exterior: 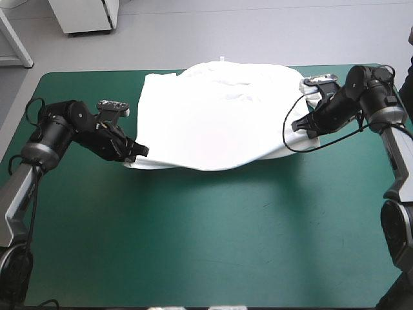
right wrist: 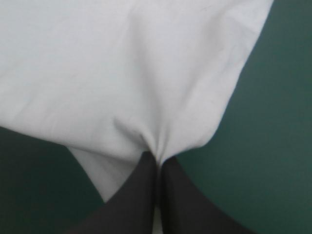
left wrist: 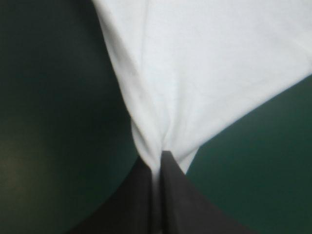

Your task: Fold the cloth

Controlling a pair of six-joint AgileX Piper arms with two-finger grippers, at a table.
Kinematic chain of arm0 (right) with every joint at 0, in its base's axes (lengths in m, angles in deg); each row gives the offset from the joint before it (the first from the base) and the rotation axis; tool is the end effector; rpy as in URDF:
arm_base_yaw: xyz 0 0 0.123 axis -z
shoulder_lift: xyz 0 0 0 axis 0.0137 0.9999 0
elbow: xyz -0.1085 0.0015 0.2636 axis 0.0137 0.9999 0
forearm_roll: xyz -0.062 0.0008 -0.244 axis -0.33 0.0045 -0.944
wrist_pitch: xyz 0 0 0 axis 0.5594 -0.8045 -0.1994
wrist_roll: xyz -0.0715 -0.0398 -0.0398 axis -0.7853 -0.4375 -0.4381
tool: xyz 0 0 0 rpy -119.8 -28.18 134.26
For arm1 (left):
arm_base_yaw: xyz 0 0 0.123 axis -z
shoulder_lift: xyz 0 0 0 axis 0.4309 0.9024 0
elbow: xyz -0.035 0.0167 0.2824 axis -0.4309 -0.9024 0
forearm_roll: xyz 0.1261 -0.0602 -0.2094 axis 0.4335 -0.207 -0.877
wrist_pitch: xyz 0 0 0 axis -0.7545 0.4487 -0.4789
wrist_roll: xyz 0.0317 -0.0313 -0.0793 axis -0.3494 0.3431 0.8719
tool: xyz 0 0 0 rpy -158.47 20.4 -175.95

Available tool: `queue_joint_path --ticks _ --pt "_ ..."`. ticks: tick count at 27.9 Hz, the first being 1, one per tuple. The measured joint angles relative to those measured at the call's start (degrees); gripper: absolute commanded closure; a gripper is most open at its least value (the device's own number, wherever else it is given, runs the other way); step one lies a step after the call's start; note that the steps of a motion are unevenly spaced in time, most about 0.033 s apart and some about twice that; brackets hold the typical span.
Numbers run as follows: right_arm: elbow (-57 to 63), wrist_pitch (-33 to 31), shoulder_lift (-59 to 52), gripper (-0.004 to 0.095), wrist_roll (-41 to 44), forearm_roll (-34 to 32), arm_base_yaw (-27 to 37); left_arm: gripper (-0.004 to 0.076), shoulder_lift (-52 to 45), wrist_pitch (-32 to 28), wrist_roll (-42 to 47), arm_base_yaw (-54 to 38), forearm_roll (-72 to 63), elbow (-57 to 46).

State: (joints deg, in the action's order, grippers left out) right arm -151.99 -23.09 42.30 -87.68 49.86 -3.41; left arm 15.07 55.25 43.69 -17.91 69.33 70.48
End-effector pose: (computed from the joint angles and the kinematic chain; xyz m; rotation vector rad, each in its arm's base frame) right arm 0.3767 0.0362 0.3311 -0.4114 2.7380 0.2482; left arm 0.3127 -0.0648 0.3194 0.4062 2.7345 -0.3555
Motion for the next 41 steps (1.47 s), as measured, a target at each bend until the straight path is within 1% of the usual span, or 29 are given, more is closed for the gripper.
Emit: queue_joint_path --ticks 1,4,11,16,20,24,28,37,41 --pt "2.36 0.0 -1.03 0.092 0.45 -1.45 -0.38 0.0733 -1.23 -0.58 -0.17 0.0 0.0 -1.56" --pt "9.53 0.26 -4.66 0.0921 0.86 -2.79 -0.68 0.0733 -3.58 -1.48 -0.52 0.0 0.0 -5.42" --pt "29.11 2.53 -14.42 0.0921 0.7 -3.77 -0.68 0.0733 -6.98 -2.6 -1.86 0.0 -1.82 -14.36" --pt "38.72 3.49 -22.14 0.0921 0.64 -3.77 -0.68 0.0733 -12.79 -3.33 -2.29 1.25 -2.34 -23.03" --pt "43.39 4.32 -26.32 0.0921 0.64 -4.62 -0.68 0.0733 -19.48 -3.51 -1.69 3.8 -2.39 -29.03" --pt "46.8 4.37 -29.74 0.0921 1.01 -5.01 -0.92 0.0733 -25.82 -2.31 -0.09 4.7 -2.33 -34.16" --pt "51.47 3.47 -33.89 0.0921 1.77 -5.91 -3.34 0.0733 -31.98 -0.97 1.42 4.74 -2.27 -38.76" --pt "58.87 2.23 -40.17 0.0921 3.19 -6.7 -4.13 0.0733 -36.09 2.64 3.17 4.74 -1.6 -43.82" --pt "62.58 2.06 -44.85 0.0921 3.23 -6.74 -4.13 0.0733 -38.35 4.05 3.43 4.74 -1.1 -45.82"
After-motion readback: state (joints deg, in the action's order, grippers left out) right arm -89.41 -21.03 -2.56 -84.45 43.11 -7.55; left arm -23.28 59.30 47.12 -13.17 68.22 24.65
